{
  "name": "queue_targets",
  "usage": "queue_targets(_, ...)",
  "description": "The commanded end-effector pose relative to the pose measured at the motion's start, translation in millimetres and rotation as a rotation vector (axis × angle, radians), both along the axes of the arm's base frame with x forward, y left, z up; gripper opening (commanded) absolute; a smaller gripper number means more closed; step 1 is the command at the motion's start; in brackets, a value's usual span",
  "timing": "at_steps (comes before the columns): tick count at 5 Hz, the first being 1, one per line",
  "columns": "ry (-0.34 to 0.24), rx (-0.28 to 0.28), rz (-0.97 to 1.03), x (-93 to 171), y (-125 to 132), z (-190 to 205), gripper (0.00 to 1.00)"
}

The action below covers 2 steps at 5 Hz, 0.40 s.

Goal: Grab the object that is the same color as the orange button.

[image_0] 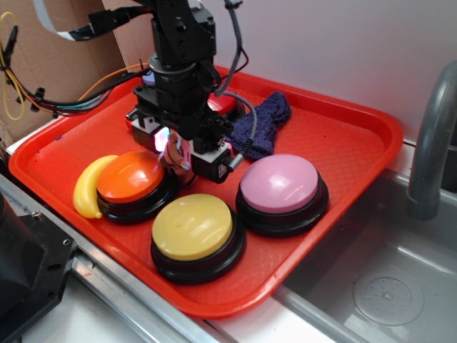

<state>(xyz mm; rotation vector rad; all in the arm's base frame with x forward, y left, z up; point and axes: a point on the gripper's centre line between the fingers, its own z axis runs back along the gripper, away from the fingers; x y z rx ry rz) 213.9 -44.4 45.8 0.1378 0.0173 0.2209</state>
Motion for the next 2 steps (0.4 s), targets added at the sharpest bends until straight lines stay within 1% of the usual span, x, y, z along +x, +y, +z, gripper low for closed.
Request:
queue_targets(1, -0.055, 0.017, 0.058, 10.9, 3.8, 11.8, 0.0)
queue_targets(2, -0.07, 0.047, 0.064, 10.4, 7.8, 23.2, 0.0)
